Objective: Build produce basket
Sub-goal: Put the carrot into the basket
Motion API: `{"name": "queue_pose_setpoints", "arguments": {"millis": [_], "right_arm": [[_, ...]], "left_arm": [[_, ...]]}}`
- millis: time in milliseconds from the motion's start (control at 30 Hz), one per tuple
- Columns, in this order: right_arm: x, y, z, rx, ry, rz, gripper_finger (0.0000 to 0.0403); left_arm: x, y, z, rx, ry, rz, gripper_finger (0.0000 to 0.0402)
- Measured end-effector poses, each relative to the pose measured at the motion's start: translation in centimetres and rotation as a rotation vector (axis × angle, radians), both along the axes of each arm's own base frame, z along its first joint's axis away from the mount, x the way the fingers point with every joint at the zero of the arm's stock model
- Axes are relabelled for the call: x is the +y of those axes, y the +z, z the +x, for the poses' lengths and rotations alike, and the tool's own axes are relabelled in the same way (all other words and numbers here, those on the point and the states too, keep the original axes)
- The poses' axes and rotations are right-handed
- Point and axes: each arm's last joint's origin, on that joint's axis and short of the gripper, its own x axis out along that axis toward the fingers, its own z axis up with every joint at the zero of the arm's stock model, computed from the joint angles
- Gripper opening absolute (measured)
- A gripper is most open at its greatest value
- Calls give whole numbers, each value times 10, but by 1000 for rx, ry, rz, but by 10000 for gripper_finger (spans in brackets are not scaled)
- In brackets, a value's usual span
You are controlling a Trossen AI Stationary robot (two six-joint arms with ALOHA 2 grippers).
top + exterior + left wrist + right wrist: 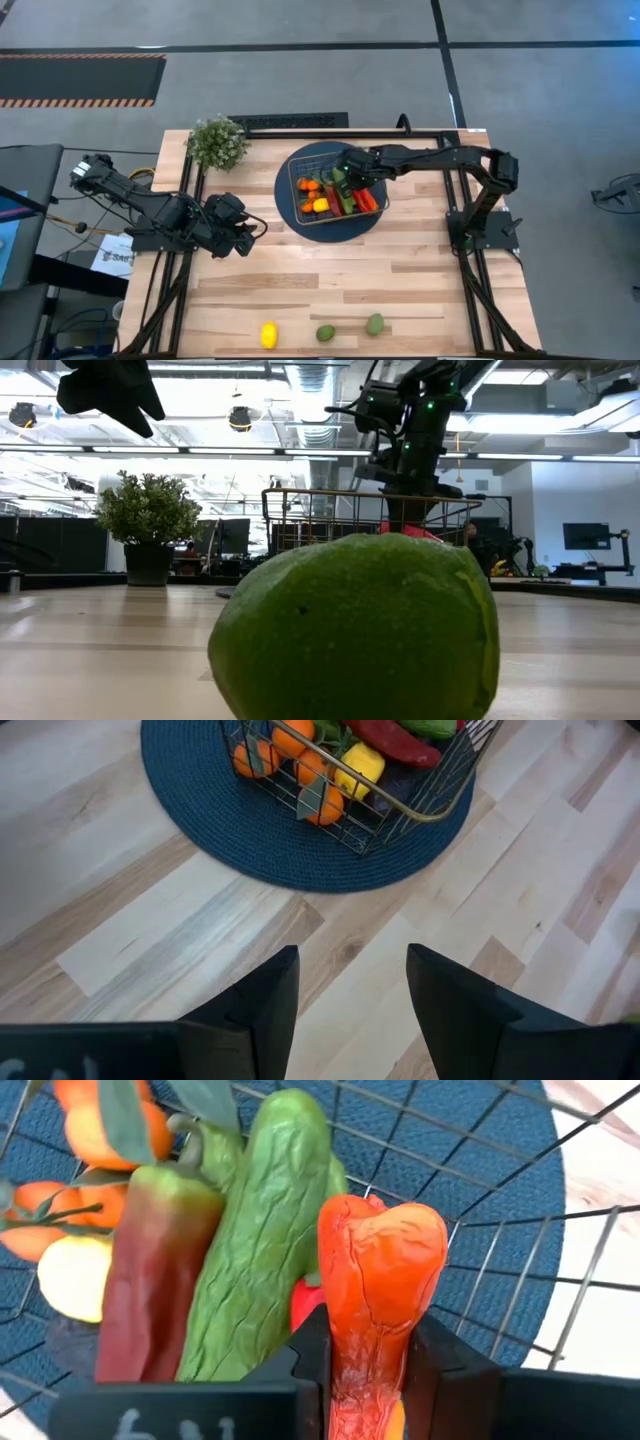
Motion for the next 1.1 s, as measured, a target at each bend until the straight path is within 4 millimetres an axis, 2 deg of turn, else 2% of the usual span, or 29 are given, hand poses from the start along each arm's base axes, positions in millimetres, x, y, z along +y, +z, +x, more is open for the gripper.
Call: {"name": "queue_pose_setpoints", "arguments": {"millis": [367,500,767,967,1100], "right_arm": [[14,0,6,-30,6,6,81],[15,-7,9,-15,8,12,81],[18,-35,25,32,27,23,82],[22,-32,25,24,52,16,87],[23,-23,22,0,66,27,114]], "left_arm": [[0,0,0,0,-1,0,171],[0,0,0,1,-1,1,171],[-1,-1,0,7,-9,-7,171],[-1,-1,0,10,-12,-13,171],[-1,-1,0,11,-15,-11,171]]}}
